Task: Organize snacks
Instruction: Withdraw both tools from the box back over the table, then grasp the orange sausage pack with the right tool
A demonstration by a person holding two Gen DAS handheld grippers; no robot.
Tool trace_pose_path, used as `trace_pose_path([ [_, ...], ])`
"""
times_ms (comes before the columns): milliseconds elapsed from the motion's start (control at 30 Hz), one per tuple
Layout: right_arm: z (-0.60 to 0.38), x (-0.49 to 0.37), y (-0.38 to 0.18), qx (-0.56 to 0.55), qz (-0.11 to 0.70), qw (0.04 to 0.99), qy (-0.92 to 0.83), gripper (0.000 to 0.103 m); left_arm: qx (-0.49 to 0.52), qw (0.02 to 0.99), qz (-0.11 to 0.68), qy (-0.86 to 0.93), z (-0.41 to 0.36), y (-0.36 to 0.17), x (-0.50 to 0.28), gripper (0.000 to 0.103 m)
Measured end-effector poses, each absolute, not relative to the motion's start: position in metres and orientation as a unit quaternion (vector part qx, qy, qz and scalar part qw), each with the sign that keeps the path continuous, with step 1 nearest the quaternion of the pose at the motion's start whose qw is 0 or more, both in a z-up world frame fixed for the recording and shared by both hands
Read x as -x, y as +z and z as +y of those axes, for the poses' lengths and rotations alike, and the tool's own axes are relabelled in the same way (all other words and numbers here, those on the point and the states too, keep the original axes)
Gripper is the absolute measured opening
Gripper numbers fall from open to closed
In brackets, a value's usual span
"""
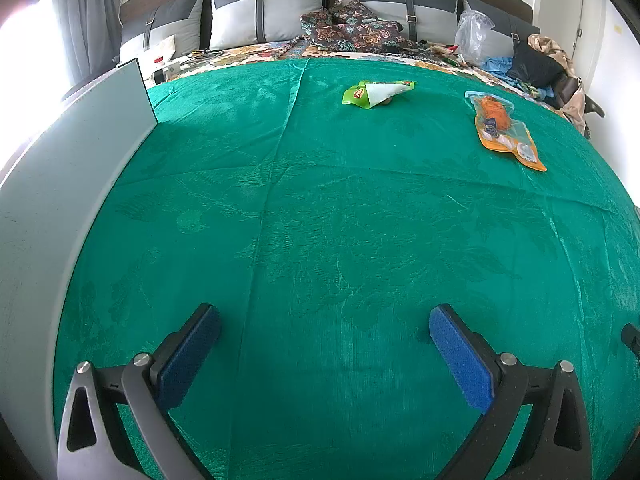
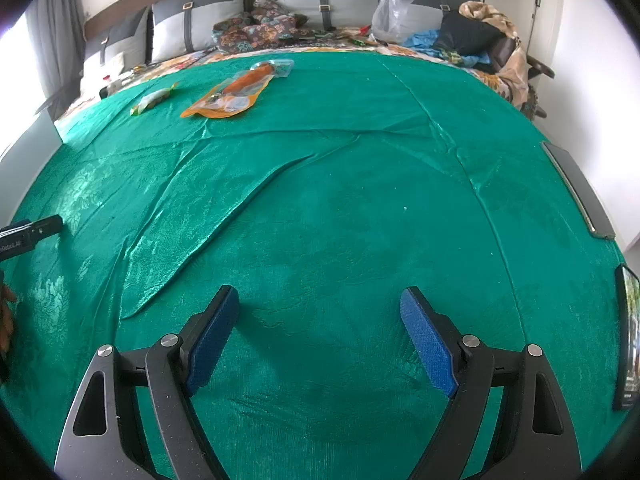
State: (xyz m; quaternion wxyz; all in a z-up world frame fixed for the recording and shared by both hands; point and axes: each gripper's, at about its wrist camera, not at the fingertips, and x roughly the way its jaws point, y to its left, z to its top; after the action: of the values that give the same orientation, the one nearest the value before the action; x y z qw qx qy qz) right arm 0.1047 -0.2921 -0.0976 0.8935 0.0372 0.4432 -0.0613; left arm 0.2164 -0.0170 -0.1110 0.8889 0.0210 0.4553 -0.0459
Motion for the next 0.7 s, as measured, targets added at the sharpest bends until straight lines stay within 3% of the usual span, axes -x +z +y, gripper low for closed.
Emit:
trace_pose_path([
  [467, -0.292, -0.107, -0.097, -0.043, 0.44, 0.895, -0.06, 0.086, -0.048, 0.884, 0.454, -0.097, -0.012, -0.11, -0.222, 0.103],
  [700, -0.301, -0.202, -0.059, -0.135, 0.44, 0.887, -0.036, 0.086, -0.048, 0.885, 0.454, -0.097, -0.012, -0.11, -0.223, 0.103],
])
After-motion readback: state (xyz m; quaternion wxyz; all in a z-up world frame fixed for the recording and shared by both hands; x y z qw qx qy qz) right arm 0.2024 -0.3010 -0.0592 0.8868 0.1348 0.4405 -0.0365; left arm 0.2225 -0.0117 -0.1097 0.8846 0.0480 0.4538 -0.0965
